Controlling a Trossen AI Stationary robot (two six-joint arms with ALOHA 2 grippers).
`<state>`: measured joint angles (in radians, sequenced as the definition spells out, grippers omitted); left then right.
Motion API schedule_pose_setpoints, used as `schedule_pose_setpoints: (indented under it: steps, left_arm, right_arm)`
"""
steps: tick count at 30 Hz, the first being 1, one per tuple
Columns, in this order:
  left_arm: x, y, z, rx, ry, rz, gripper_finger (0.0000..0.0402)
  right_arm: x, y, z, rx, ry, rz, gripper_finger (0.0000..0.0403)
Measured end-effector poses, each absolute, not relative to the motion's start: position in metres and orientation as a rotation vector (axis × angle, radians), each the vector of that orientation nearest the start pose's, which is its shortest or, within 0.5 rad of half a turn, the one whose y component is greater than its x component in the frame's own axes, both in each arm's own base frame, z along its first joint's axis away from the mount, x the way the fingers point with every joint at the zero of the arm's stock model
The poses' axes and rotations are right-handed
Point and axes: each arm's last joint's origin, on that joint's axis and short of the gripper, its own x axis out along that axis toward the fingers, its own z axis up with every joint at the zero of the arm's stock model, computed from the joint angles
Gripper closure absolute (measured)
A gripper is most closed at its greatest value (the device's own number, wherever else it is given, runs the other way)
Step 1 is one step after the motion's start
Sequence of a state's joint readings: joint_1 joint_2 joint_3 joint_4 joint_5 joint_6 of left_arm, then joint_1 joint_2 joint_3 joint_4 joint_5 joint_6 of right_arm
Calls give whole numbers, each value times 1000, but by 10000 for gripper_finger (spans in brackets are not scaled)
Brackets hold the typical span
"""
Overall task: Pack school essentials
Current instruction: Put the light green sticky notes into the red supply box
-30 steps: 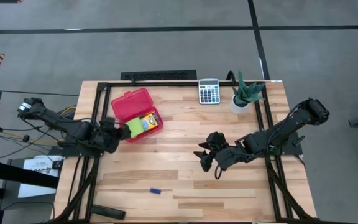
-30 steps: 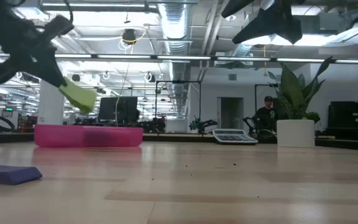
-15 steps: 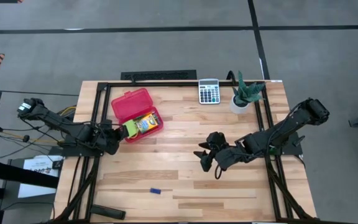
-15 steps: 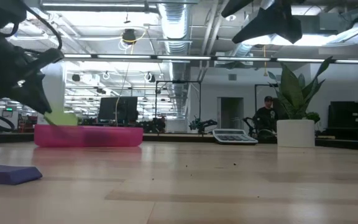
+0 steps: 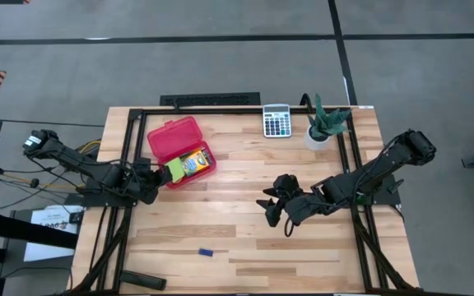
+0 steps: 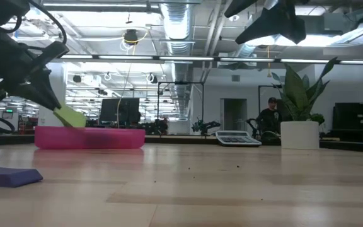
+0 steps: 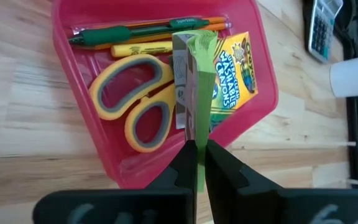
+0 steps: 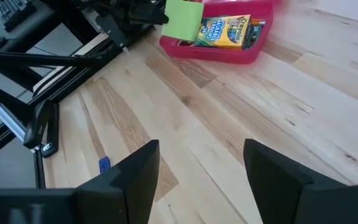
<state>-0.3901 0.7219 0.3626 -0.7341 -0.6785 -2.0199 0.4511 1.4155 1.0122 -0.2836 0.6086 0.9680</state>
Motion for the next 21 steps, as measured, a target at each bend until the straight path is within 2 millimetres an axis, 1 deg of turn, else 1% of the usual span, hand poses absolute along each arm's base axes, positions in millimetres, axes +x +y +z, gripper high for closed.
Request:
schedule_pose_setpoints:
  steps: [3,6,12,17,19,21]
  left_arm:
    - [112,-26,168,-1289,305,998,392]
    - [112,-26,168,-1289,304,1000,365]
    - [112,-22,167,-1273,335,1028,274]
    - [108,-16,163,-1256,414,1092,196]
    - [106,-15,162,-1245,449,1116,173]
    - [106,-14,162,-1242,447,1114,156]
  right_arm:
    - [276,115,265,590,459,-414,166]
    - [276,115,265,591,459,-414,166]
    - [276,115,265,591,458,-414,166]
    - [276,115,265,592,458,-414,166]
    - [276,115,265,592,458,-414,166]
    - [276,115,265,592,458,-414,166]
